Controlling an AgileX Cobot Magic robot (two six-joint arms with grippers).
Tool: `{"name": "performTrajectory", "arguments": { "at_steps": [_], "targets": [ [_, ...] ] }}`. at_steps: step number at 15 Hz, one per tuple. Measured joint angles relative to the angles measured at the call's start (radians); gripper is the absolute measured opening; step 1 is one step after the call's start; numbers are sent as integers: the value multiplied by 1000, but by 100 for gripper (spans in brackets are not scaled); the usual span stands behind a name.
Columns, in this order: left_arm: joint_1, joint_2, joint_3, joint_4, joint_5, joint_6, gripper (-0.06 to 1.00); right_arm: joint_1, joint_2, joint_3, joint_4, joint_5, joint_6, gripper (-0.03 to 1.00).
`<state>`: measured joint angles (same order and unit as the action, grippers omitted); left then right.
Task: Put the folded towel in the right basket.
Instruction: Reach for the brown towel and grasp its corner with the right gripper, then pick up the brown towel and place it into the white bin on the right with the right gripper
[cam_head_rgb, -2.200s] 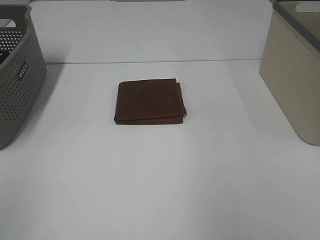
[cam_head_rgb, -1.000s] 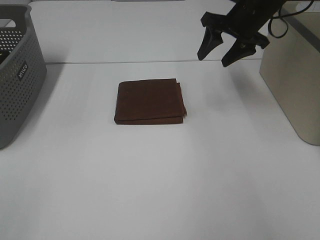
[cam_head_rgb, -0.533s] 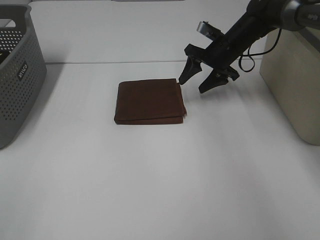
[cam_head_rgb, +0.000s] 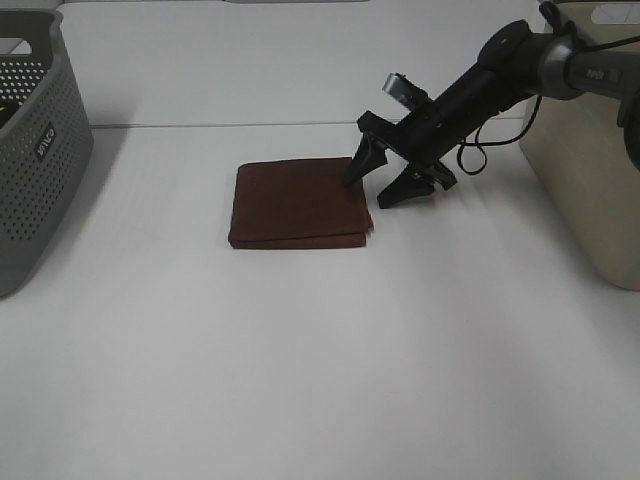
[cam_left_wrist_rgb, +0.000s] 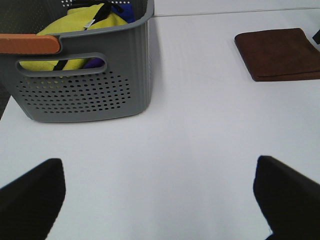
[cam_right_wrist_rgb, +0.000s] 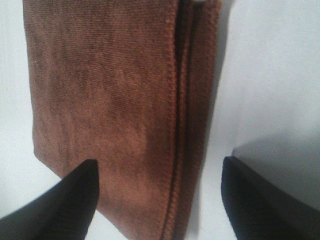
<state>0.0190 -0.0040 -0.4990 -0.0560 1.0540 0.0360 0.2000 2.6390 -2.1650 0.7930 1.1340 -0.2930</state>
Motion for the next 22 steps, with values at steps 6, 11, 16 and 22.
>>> {"name": "performTrajectory", "arguments": {
  "at_steps": [6,11,16,22],
  "targets": [
    [0,0,0,0,0,0,97,85,25,-7,32,-43,-10,40],
    [0,0,0,0,0,0,97,84,25,-6,8,-49,-8,9],
    [0,0,0,0,0,0,97,84,-134,3,-107,-40,-30,9],
    [0,0,0,0,0,0,97,83,-426,3,-363,-10,7,9]
  ]
}}
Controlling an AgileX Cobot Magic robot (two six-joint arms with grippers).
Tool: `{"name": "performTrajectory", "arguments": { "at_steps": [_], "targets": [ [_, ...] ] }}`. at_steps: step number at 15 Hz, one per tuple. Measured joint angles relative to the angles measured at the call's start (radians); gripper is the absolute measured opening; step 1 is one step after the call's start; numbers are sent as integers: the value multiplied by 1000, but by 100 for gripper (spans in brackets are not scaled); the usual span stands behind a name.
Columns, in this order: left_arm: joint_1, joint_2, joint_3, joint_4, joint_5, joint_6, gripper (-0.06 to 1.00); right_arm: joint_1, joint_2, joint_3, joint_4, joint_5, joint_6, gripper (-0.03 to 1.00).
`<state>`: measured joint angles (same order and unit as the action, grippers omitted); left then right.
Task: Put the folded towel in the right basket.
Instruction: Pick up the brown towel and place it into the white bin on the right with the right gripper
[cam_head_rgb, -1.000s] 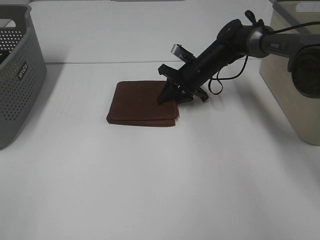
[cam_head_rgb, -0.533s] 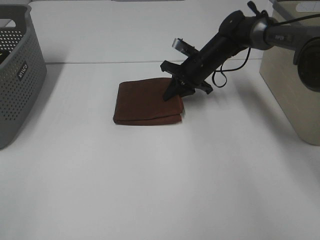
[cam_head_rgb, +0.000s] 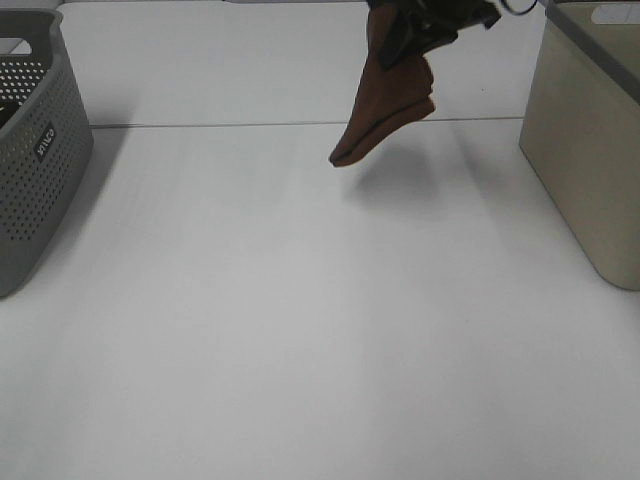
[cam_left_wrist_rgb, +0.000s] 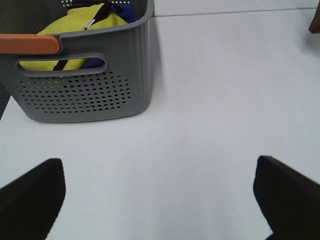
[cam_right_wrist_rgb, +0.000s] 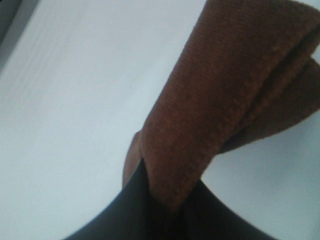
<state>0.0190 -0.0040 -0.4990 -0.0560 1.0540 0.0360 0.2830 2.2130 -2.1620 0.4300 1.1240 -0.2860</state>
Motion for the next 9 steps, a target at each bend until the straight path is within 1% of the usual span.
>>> {"name": "performTrajectory", "arguments": {
  "at_steps": [3,6,7,9],
  "targets": [
    [0,0,0,0,0,0,97,0,-146,0,-146,15,46,9],
    [0,0,0,0,0,0,97,-6,-267,0,-307,68,86,9],
    [0,0,0,0,0,0,97,-20,-293,0,-325,87,89,9],
    [0,0,0,0,0,0,97,-90,-328,0,-332,97,89,9]
  ]
}}
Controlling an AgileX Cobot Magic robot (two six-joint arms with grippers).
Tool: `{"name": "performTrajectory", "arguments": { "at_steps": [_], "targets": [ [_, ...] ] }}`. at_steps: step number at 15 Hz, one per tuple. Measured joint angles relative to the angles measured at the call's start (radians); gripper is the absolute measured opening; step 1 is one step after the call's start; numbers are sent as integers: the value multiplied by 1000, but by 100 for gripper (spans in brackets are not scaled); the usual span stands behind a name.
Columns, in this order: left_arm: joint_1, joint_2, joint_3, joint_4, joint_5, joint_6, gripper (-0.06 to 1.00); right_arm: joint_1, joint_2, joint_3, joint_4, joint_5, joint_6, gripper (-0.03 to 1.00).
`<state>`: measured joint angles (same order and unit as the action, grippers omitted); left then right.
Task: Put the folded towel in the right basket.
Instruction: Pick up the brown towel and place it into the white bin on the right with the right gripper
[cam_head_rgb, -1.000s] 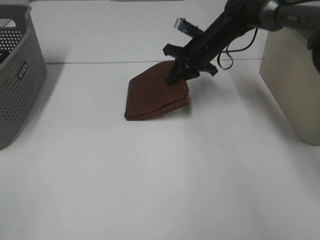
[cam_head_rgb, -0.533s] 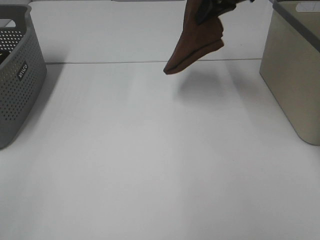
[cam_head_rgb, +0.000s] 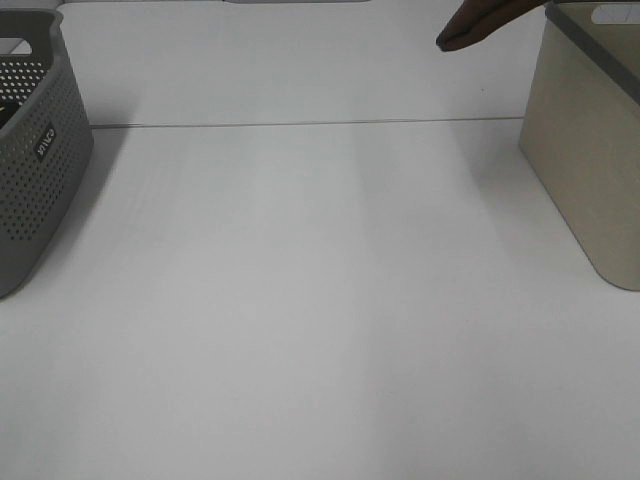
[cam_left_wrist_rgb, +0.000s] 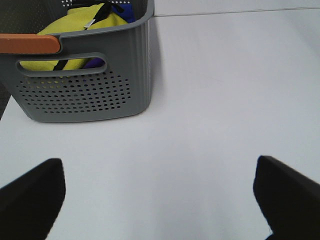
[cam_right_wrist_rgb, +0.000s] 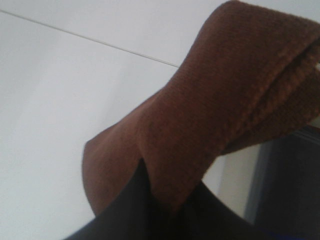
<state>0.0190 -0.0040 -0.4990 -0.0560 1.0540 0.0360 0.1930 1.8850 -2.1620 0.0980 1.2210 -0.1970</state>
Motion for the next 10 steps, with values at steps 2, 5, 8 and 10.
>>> {"name": "performTrajectory", "arguments": {
  "at_steps": [2,5,8,10],
  "targets": [
    [0,0,0,0,0,0,97,-104,-4,0,5,0,7,9],
    [0,0,0,0,0,0,97,-332,-4,4,53,0,23,9],
    [0,0,0,0,0,0,97,-427,12,20,66,1,23,9],
    [0,0,0,0,0,0,97,-437,51,65,72,0,13,9]
  ]
}}
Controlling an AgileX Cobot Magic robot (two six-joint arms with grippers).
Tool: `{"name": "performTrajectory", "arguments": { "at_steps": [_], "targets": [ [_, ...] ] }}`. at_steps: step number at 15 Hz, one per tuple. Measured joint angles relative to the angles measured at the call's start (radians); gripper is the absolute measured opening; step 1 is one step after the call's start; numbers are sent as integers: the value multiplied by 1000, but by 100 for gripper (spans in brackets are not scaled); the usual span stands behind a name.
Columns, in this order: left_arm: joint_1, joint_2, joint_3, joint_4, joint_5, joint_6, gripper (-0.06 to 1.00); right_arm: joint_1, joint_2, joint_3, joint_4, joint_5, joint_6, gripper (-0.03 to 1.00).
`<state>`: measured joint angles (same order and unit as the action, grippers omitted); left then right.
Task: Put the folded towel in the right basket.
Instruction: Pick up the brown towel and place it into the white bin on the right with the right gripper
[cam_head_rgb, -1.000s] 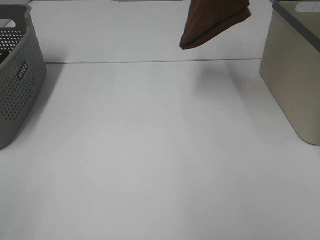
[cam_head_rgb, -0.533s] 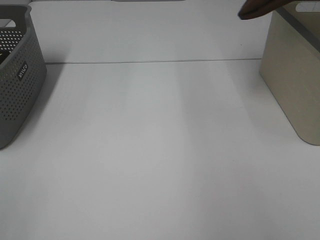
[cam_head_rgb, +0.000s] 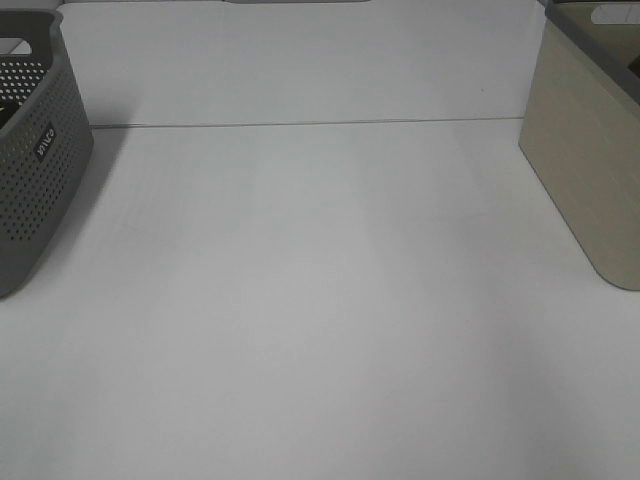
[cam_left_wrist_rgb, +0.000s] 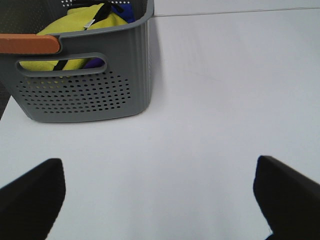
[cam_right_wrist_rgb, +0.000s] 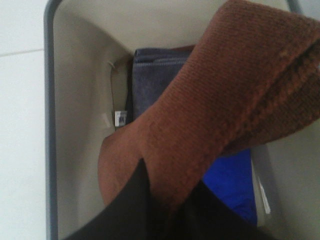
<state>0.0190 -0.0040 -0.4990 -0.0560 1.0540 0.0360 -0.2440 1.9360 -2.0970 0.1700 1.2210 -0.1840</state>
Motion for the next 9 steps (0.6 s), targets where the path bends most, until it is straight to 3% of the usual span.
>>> {"name": "performTrajectory", "arguments": {
  "at_steps": [5,6,9],
  "targets": [
    [0,0,0,0,0,0,97,0,138,57,34,1,13,10],
    [0,0,0,0,0,0,97,0,153,56,35,1,24,16],
    [0,0,0,0,0,0,97,0,158,56,21,1,71,59]
  ]
}}
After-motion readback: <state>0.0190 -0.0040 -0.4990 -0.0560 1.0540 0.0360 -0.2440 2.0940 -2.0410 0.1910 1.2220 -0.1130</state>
